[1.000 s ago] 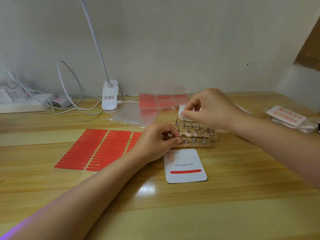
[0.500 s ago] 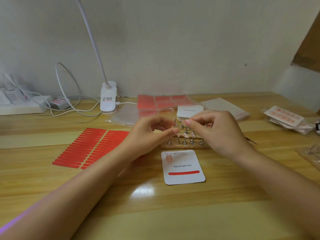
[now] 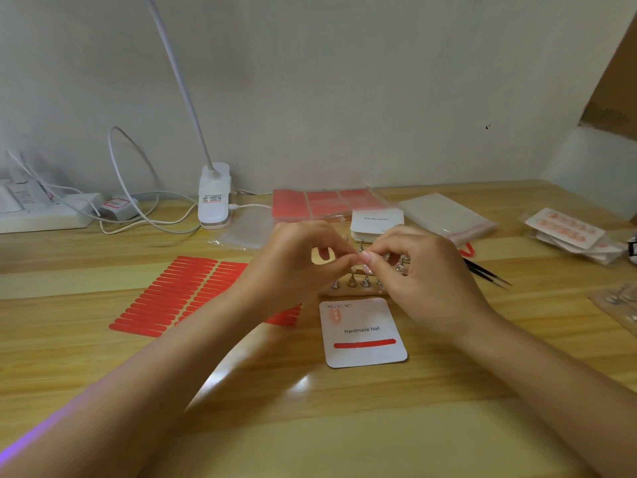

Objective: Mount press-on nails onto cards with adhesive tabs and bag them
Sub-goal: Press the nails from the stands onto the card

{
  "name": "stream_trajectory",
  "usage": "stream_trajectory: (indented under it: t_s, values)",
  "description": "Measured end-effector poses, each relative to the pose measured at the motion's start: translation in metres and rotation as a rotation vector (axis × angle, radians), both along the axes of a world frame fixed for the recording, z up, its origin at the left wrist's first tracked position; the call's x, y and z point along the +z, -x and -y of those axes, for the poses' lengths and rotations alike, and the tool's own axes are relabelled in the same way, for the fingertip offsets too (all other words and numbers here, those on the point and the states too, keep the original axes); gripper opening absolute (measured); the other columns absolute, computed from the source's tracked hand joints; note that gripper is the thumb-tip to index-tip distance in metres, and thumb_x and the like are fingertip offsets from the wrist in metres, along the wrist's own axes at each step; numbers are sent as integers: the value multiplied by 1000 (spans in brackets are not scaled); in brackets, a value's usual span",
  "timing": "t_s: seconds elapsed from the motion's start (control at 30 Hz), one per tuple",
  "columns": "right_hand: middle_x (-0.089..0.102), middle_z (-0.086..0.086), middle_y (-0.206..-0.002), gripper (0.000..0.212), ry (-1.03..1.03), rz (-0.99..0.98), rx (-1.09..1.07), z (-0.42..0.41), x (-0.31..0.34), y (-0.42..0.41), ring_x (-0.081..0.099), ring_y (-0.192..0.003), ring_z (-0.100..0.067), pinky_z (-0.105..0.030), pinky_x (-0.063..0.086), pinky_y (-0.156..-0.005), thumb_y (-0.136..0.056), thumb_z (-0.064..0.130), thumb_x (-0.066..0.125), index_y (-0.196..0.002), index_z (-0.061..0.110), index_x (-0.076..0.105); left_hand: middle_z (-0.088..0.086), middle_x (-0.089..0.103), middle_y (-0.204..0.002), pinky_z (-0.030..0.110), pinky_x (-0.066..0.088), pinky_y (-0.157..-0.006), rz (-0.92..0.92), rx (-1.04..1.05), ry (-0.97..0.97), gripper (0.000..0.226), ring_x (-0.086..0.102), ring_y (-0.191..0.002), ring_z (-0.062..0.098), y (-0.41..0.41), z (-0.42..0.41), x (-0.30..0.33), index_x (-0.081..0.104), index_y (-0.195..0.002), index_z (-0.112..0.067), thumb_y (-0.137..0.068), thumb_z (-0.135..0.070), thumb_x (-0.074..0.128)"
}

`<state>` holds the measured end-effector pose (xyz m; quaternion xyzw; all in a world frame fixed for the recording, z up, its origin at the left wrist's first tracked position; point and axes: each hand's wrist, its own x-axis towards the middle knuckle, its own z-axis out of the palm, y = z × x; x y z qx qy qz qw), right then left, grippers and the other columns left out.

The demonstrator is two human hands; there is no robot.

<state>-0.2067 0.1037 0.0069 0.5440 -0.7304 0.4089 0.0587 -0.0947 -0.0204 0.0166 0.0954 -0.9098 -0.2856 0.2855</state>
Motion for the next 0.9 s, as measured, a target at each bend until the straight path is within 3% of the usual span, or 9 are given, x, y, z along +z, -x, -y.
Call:
stream_trajectory:
  t_s: [0.13,0.3,0.5,0.7,0.8,0.9]
  values:
    - [60,8,-74,11,69,-51,-28,0,2,-2,55,-71,-12,-31,45,-67,-84,18,65,-77,12,71,-14,64,-68,13,39,-59,10,21,-14,9,50,-62,1,-1,-1,5,73,-77,-19,-80,-24,68]
    - [60,6,-72,11,127,-108,-77,-1,2,-5,53,-70,-12,-35,44,-71,-83,16,67,-75,10,72,-16,59,-57,13,37,-55,29,58,-41,17,49,-60,-1,0,-7,9,73,-72,-12,-83,-25,67]
    - [64,1,-73,11,113,-88,-81,-1,0,-9,57,-72,-16,-39,45,-72,-83,16,66,-76,11,72,-20,54,-57,6,35,-55,58,124,20,14,48,-61,-8,0,-13,11,69,-68,-21,-81,-23,66]
    - [64,1,-73,13,79,-69,-84,0,-1,-11,55,-70,-14,-40,46,-72,-84,16,64,-74,12,71,-22,46,-55,27,29,-73,-20,236,133,15,47,-65,-14,2,-23,4,73,-70,-15,-79,-25,66]
    - [61,8,-72,14,94,24,-82,2,-3,-13,55,-70,-11,-38,45,-76,-85,18,63,-74,15,71,-22,46,-55,26,31,-70,-70,277,146,17,48,-59,-7,3,-25,3,73,-67,-15,-79,-25,67]
    - [62,10,-71,16,105,161,-90,4,-4,-13,55,-69,-7,-27,43,-74,-85,21,61,-74,17,70,-22,46,-56,15,32,-62,-94,286,147,17,49,-62,-9,2,-25,5,74,-66,-14,-78,-24,67]
